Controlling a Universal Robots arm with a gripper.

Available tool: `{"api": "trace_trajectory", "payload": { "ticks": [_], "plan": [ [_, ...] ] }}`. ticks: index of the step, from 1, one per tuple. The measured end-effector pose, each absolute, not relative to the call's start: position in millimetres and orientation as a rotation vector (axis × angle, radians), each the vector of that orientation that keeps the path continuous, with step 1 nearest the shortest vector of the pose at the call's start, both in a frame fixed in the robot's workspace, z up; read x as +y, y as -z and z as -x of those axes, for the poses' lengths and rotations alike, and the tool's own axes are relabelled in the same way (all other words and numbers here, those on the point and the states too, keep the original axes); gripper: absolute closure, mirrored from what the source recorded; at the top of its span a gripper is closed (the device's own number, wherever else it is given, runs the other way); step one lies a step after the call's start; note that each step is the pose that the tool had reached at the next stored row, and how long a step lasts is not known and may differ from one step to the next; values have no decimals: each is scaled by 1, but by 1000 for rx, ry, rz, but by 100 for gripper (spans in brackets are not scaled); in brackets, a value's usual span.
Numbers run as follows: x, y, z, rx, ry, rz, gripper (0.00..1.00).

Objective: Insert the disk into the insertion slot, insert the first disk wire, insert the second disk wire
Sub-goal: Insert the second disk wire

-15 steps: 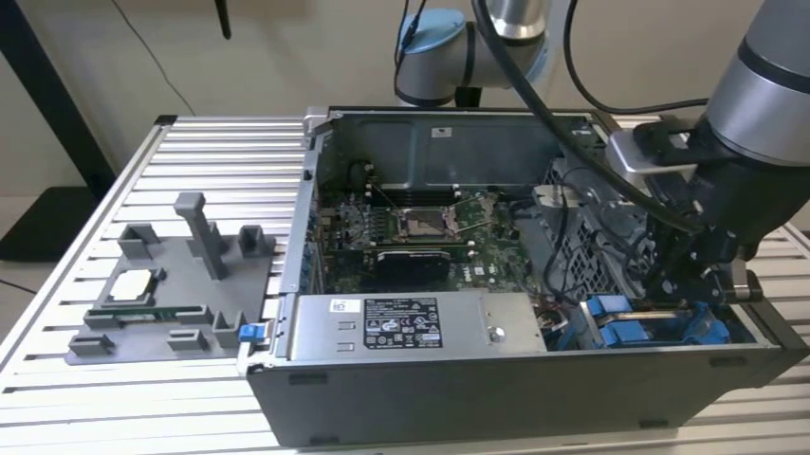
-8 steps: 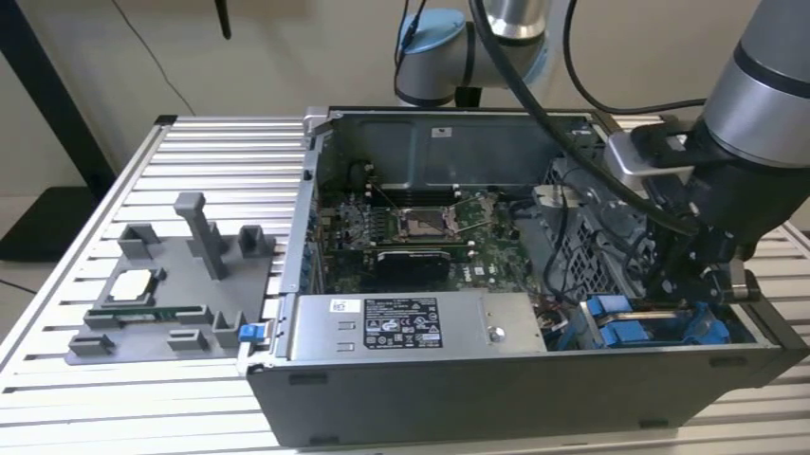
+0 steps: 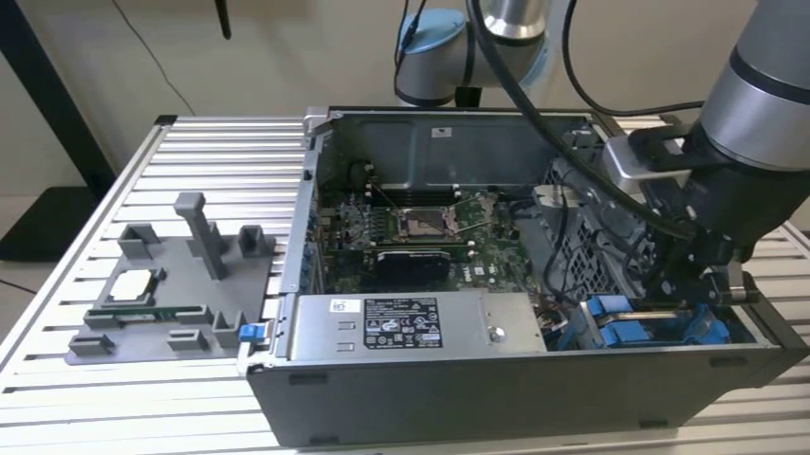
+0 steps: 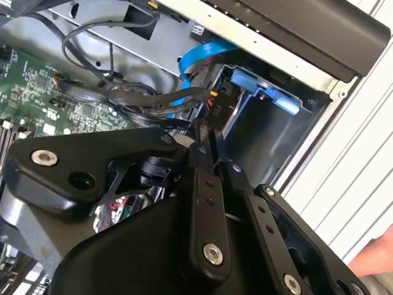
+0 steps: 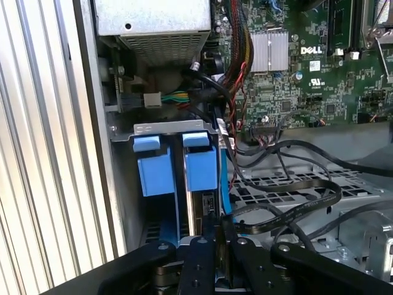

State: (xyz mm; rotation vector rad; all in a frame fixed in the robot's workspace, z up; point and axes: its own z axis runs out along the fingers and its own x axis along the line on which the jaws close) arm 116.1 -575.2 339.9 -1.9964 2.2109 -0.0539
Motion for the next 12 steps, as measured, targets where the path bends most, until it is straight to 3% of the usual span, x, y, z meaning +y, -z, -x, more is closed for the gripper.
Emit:
{"api": "trace_trajectory", "payload": {
  "ticks": [10, 11, 12],
  "plan": [
    [-575, -333, -116, 2212, 56, 1997, 100],
    [-575, -332, -116, 2210, 54, 1996, 0],
    [-575, -333, -116, 2210, 53, 1996, 0]
  ]
}}
